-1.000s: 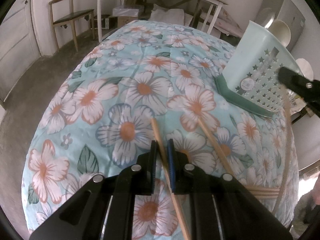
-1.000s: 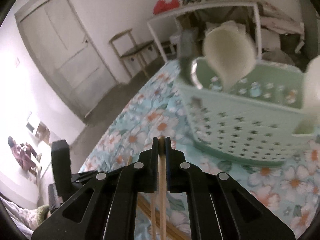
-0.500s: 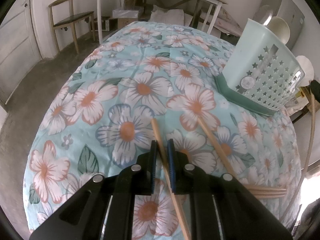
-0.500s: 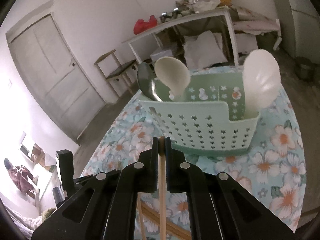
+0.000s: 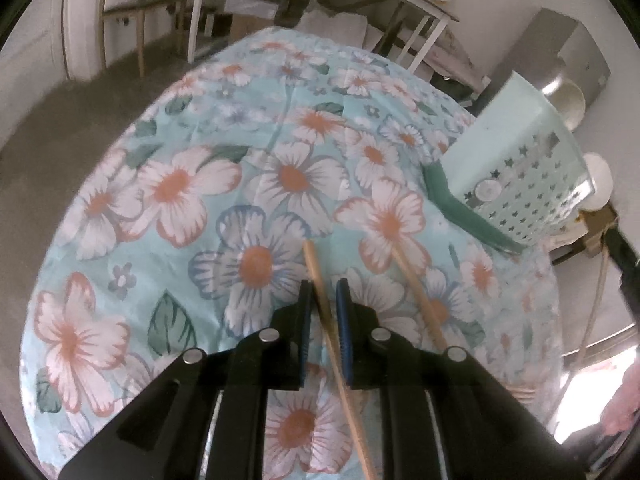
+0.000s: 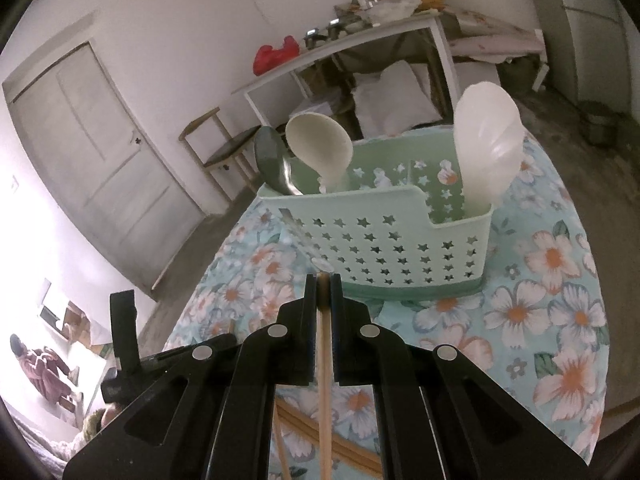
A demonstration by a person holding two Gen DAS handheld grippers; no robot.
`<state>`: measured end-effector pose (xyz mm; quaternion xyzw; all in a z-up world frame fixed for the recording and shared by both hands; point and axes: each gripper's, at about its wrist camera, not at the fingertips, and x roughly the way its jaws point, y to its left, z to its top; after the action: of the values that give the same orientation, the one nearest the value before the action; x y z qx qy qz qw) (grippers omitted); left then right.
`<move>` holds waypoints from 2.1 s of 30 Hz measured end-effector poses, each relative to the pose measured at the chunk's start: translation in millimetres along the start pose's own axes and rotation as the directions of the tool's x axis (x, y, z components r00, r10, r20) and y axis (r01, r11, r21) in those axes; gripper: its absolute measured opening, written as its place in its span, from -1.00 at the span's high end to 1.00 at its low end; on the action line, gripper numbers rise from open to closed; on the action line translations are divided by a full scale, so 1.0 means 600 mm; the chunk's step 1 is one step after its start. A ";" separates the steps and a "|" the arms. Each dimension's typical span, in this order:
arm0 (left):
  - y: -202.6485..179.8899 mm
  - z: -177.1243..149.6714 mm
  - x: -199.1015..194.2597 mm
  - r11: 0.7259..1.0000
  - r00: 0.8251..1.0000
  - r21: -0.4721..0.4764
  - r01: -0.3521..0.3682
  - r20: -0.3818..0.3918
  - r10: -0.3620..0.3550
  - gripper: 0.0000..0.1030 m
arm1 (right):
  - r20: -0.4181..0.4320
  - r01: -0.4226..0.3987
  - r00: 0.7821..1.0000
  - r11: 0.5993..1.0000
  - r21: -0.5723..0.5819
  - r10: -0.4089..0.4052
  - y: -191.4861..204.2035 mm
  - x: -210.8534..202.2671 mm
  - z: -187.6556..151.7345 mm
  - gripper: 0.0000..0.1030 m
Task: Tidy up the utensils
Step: 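Raise the left tool's chopstick above the mint holder while the right tool holds its chopstick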
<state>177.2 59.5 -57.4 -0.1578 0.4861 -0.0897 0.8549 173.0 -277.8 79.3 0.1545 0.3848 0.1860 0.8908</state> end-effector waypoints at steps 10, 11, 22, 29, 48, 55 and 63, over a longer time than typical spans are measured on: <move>0.020 0.038 0.024 0.993 0.994 -0.089 0.073 -0.072 -0.080 0.68 | -0.009 0.002 1.000 1.000 0.020 -0.001 -0.008 0.001 -0.009 0.91; 0.023 0.041 0.025 0.992 0.993 -0.101 0.081 -0.075 -0.089 0.68 | -0.010 0.003 1.000 1.000 0.020 -0.003 -0.007 0.002 -0.010 0.91; 0.033 0.060 0.008 0.986 0.993 -0.135 0.101 -0.041 -0.108 0.87 | 0.012 -0.002 1.000 0.999 0.041 0.002 -0.012 -0.008 -0.018 0.91; 0.012 0.081 -0.051 0.984 0.989 -0.102 0.143 0.036 -0.140 0.88 | 0.022 -0.022 1.000 0.998 0.052 0.021 -0.018 -0.014 -0.021 0.91; -0.063 0.096 -0.137 0.977 0.967 0.028 0.210 0.141 -0.212 0.88 | 0.049 -0.048 0.998 0.995 0.090 0.044 -0.036 -0.032 -0.022 0.91; -0.079 0.097 -0.167 0.973 0.957 0.067 0.220 0.177 -0.228 0.89 | 0.080 -0.059 0.995 0.995 0.086 0.052 -0.035 -0.047 -0.016 0.91; -0.088 0.108 -0.206 0.963 0.936 0.092 0.255 0.225 -0.269 0.90 | 0.087 -0.066 0.994 0.994 0.090 0.059 -0.038 -0.051 -0.014 0.91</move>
<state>169.4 60.1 91.4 -0.2045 0.3531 -0.1984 0.8912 151.9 -310.7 83.6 0.2152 0.3501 0.1891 0.8918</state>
